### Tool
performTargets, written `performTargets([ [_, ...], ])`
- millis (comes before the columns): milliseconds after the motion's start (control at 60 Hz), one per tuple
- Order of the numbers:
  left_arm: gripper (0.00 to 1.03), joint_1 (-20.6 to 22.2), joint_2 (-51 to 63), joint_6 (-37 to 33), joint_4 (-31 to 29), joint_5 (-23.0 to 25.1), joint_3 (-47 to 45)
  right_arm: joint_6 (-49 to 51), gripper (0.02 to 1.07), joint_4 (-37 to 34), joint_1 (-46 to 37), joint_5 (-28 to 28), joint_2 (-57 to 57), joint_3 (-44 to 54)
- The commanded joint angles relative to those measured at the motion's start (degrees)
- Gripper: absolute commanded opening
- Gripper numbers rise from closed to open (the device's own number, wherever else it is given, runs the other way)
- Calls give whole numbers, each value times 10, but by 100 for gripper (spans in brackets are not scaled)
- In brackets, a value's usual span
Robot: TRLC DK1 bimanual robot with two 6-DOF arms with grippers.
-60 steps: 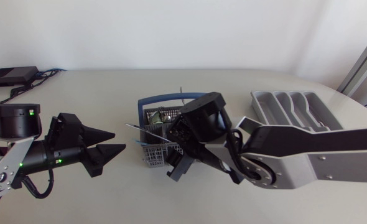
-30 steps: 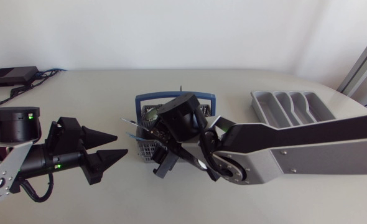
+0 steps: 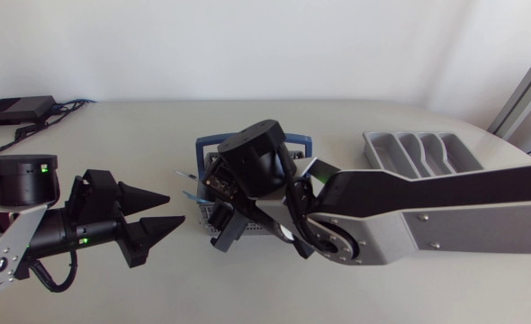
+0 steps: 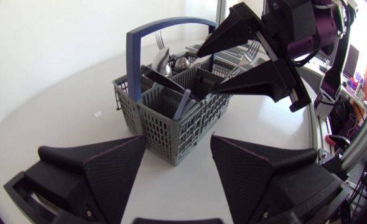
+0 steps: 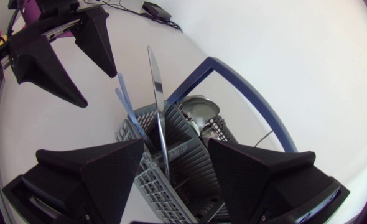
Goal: Sort the cutlery from the basket into the organizer compartments.
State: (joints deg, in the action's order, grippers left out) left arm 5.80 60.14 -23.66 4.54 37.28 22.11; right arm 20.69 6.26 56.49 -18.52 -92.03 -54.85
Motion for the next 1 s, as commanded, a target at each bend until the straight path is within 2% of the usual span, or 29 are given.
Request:
performTargets([
  [0,72,3,3,-9,3,8,-15,7,77,2,4,-9,-17,-17],
  [83,72,3,2,-9,2,8,-16,8,70,3,3,-9,-31,-25],
  [450,74,0,2,-12,4,7,-22,7,68,15,3,-9,-70,-47],
  [550,74,0,2,-13,7,8,-26,7,62,20,3,-12,-87,-49],
  [700,74,0,5,-13,13,7,-29,7,61,36,0,-17,-104,-46],
  [850,74,1,5,-11,13,8,-29,9,45,48,-1,-22,-115,-44],
  [983,74,2,5,-10,13,8,-28,8,38,48,-2,-27,-118,-43],
])
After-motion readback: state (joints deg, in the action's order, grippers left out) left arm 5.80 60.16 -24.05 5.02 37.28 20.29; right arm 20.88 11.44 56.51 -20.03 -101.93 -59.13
